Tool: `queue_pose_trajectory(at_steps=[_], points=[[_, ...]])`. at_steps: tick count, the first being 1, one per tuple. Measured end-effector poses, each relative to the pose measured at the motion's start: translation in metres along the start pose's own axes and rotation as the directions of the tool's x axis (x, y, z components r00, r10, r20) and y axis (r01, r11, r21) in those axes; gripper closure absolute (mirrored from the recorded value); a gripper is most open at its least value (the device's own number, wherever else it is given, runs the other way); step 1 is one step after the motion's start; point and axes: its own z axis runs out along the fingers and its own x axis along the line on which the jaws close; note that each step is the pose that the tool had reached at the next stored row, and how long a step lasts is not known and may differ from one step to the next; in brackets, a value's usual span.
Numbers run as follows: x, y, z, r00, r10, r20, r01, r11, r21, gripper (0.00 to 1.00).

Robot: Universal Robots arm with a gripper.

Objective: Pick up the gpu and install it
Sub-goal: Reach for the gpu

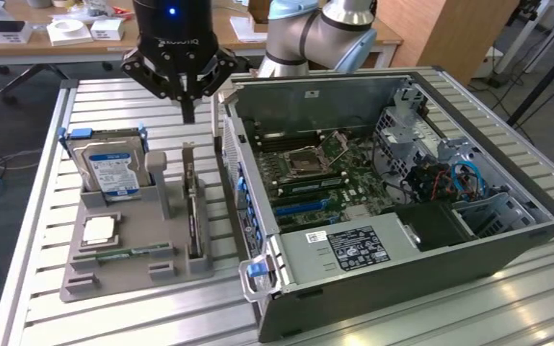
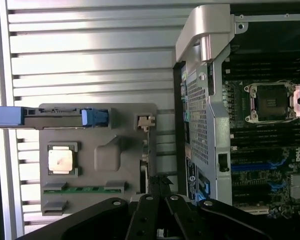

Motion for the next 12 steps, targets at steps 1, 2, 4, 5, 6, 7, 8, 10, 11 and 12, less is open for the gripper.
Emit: queue_pose_trajectory(at_steps=[1, 2, 4, 5, 6, 7, 8, 10, 11, 12], points=[[0.000, -0.0021, -0.0001, 1.0000, 0.000, 0.0001, 0.000, 1.0000, 0.0000, 0.90], [0.001, -0.0042, -0.0001, 1.0000, 0.000, 0.0001, 0.000, 1.0000, -0.0001, 0.90], [0.002, -0.0084, -0.0003, 1.0000, 0.000, 0.0001, 0.000, 1.0000, -0.0001, 0.90], [0.002, -0.0107, -0.0005, 1.0000, 0.000, 0.0001, 0.000, 1.0000, 0.0000, 0.90], [0.002, -0.0128, -0.0006, 1.0000, 0.000, 0.0001, 0.000, 1.0000, 0.0000, 0.90], [0.003, -0.0149, -0.0007, 1.0000, 0.000, 0.0001, 0.000, 1.0000, 0.0000, 0.90], [0.003, -0.0169, -0.0008, 1.0000, 0.000, 0.0001, 0.000, 1.0000, -0.0001, 0.90], [0.004, -0.0205, -0.0009, 1.0000, 0.000, 0.0002, 0.000, 1.0000, -0.0001, 0.90], [0.004, -0.0221, -0.0010, 1.0000, 0.000, 0.0001, 0.000, 1.0000, -0.0001, 0.90], [0.005, -0.0237, -0.0011, 1.0000, 0.000, 0.0001, 0.000, 1.0000, 0.0000, 0.90]])
